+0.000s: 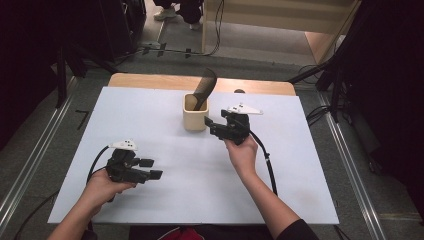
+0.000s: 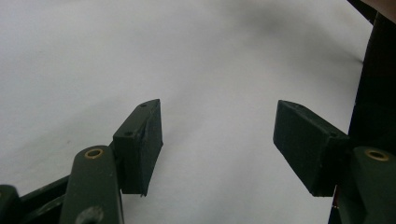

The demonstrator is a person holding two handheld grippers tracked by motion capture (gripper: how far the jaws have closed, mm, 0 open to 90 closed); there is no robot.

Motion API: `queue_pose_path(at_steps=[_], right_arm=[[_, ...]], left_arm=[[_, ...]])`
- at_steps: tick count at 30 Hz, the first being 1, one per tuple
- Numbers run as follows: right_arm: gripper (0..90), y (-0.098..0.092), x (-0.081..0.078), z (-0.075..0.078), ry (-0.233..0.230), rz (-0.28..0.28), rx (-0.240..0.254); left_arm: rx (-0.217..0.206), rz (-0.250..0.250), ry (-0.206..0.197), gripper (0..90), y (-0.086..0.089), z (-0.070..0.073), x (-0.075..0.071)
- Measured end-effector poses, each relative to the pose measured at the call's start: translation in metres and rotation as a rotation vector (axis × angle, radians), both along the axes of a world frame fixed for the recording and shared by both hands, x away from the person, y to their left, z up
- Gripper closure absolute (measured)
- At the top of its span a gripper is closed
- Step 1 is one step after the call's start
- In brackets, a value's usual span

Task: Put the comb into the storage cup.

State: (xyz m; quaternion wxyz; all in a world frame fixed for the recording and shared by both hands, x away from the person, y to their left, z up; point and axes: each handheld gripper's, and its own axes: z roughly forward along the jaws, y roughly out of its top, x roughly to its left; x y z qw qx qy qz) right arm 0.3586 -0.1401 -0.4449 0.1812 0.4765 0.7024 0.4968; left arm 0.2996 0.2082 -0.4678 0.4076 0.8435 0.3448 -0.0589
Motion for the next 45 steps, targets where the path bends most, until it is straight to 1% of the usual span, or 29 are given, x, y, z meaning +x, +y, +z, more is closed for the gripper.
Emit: queue_pose_path(at_steps=[4,5,6,10,15,18,19,20,21,24,31,36,38,44,45], right_arm=[[25.9,-0.009,-0.006,-0.002,-0.012,0.006,0.007],[25.9,-0.011,-0.007,-0.002,-0.005,0.008,0.011],[25.9,-0.014,-0.008,-0.003,-0.01,0.013,0.012],[25.9,-0.022,-0.016,-0.006,-0.017,0.026,-0.01],[25.9,-0.032,-0.025,-0.013,-0.022,0.038,-0.007],[25.9,-0.036,-0.028,-0.016,-0.003,0.067,0.013],[25.9,-0.037,-0.029,-0.017,-0.001,0.074,0.011],[25.9,-0.038,-0.03,-0.018,0.002,0.081,-0.001],[25.9,-0.039,-0.031,-0.019,0.001,0.087,-0.006],[25.9,-0.041,-0.036,-0.021,-0.009,0.091,0.002],[25.9,-0.049,-0.048,-0.023,-0.009,0.128,-0.009],[25.9,-0.056,-0.056,-0.021,-0.013,0.131,-0.011],[25.6,-0.059,-0.059,-0.019,-0.02,0.14,-0.02],[24.7,-0.07,-0.07,-0.019,-0.022,0.137,-0.023],[23.7,-0.072,-0.071,-0.02,-0.029,0.135,-0.022]], left_arm=[[0.0,0.004,0.001,34.0,0.001,0.0,0.0],[0.0,0.004,0.001,34.1,0.001,0.0,0.0],[0.0,0.006,0.001,34.0,0.001,0.001,0.0],[-0.001,0.008,-0.002,34.0,0.001,0.0,0.0],[-0.001,0.009,-0.005,34.0,0.002,0.001,0.0],[-0.001,0.009,-0.005,34.0,0.002,0.001,0.0],[-0.001,0.009,-0.005,34.0,0.002,0.001,0.0],[-0.002,0.009,-0.006,34.0,0.002,0.001,0.0],[-0.003,0.01,-0.005,34.0,0.002,0.001,0.0],[-0.001,0.011,-0.007,34.0,0.002,0.001,0.0],[-0.004,0.012,-0.01,34.0,0.003,0.001,0.0],[-0.001,0.014,-0.015,34.0,0.003,0.002,0.0],[-0.002,0.016,-0.016,34.0,0.003,0.002,0.0],[-0.004,0.02,-0.013,34.0,0.003,0.001,0.0],[-0.006,0.021,-0.014,34.0,0.003,0.001,0.0]])
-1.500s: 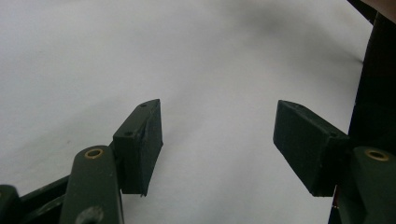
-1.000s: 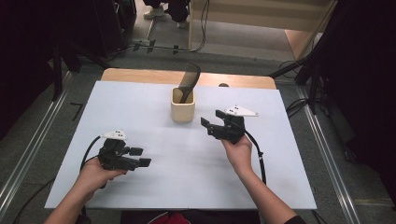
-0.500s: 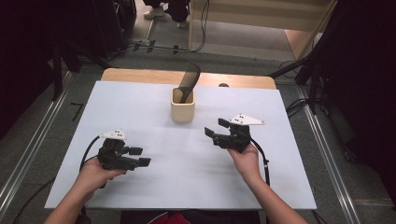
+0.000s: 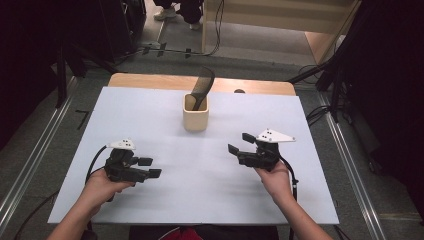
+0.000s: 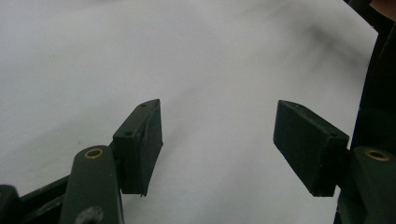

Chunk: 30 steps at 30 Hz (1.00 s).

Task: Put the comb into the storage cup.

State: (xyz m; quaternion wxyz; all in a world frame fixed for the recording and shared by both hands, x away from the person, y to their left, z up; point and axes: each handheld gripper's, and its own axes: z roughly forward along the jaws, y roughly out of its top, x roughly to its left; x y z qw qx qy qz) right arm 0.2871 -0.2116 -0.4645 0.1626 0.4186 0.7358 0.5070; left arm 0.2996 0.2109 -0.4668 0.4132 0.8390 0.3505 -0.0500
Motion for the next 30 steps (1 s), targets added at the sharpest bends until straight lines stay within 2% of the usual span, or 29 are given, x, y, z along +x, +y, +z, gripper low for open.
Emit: queue_pose_path(at_steps=[4,8,30], right_arm=[[23.6,-0.007,-0.005,-0.001,0.002,-0.012,0.007],[23.6,-0.013,-0.011,-0.002,0.008,0.001,0.004],[23.5,-0.042,-0.044,-0.009,0.031,0.017,-0.036]], left_arm=[[-0.001,0.006,-0.001,34.0,0.0,0.0,0.0],[-0.002,0.005,-0.004,34.0,0.0,0.0,0.0],[-0.007,-0.006,-0.011,32.7,-0.001,0.0,-0.003]])
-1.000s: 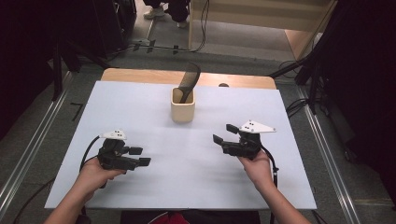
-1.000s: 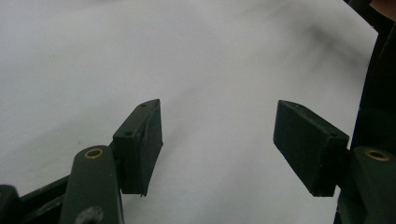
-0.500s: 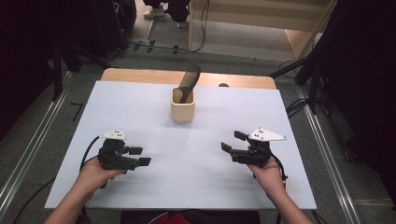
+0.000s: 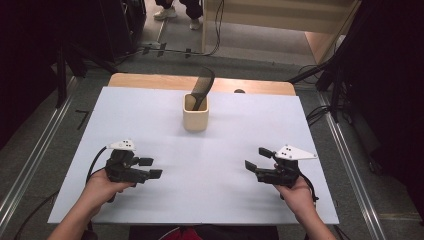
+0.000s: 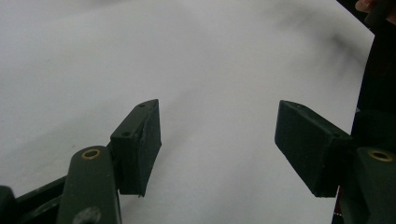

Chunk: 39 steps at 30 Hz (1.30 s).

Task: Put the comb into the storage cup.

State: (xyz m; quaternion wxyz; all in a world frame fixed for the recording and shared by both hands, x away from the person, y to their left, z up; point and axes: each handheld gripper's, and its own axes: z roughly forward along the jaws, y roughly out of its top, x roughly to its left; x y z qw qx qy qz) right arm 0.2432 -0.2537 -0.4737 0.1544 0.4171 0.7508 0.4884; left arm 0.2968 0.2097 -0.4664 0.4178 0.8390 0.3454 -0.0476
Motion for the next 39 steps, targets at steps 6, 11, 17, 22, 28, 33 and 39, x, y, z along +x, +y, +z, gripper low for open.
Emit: queue_pose_path(at_steps=[6,11,17,22,28,33,39], right_arm=[[23.5,-0.007,-0.006,-0.002,-0.002,0.004,-0.013],[23.5,-0.012,-0.01,-0.005,0.004,0.005,-0.021],[23.5,-0.016,-0.012,-0.007,0.0,0.002,-0.036],[23.5,-0.018,-0.012,-0.008,-0.002,0.005,-0.032],[23.5,-0.017,-0.011,-0.007,-0.012,0.009,-0.035],[23.5,-0.016,-0.01,-0.008,-0.008,0.017,-0.039],[23.5,-0.015,-0.01,-0.009,-0.009,0.024,-0.045]], left_arm=[[-0.011,0.009,0.003,32.7,0.003,0.0,-0.002],[-0.014,0.009,0.001,32.7,0.004,-0.001,-0.002],[-0.014,0.008,0.0,32.7,0.003,-0.001,-0.003],[-0.009,0.004,0.0,32.7,0.003,-0.001,-0.003],[-0.009,0.0,-0.002,32.7,0.002,-0.001,-0.002],[-0.01,0.0,-0.001,32.7,0.002,-0.002,-0.002],[-0.008,0.0,0.0,32.7,0.002,-0.002,-0.002]])
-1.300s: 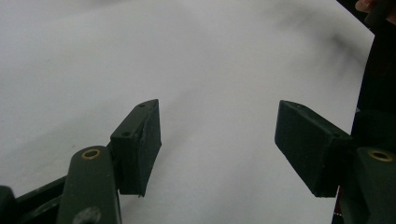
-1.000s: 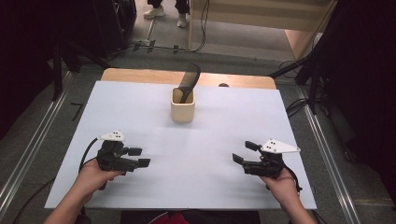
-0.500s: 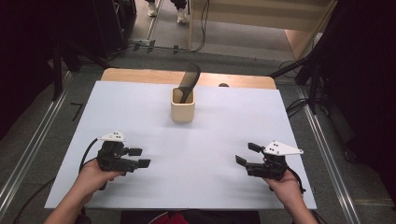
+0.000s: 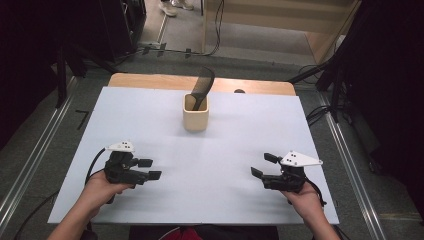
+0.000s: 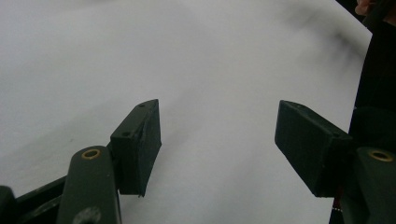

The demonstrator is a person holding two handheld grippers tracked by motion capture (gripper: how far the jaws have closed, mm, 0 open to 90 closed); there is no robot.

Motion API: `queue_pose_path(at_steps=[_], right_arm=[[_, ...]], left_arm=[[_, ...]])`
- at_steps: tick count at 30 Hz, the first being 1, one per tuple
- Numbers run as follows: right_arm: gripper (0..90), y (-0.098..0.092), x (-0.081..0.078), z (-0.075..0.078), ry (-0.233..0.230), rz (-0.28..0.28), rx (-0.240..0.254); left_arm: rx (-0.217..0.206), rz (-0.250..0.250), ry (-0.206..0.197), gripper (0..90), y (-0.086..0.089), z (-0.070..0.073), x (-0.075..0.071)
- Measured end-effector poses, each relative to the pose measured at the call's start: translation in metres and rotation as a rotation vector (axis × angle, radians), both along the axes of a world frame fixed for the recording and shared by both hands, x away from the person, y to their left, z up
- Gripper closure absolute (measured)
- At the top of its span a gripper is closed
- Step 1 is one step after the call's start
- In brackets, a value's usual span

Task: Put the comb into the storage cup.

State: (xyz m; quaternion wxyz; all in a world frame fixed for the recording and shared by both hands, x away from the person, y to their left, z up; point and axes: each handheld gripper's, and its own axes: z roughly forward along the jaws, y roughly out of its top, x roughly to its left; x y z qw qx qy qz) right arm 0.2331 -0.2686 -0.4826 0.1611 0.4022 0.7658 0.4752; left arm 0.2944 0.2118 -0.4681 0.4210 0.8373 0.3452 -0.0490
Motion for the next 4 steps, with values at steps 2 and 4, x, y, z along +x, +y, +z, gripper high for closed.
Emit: queue_pose_path(at_steps=[2,4], right_arm=[[23.5,0.0,-0.0001,-0.0001,0.003,0.0,-0.002],[23.0,-0.0003,0.0001,-0.0006,0.006,0.0,-0.002]], left_arm=[[-0.004,0.001,-0.001,32.7,0.0,-0.0002,0.0],[-0.002,0.002,-0.001,32.7,0.0001,0.0,0.0002]])
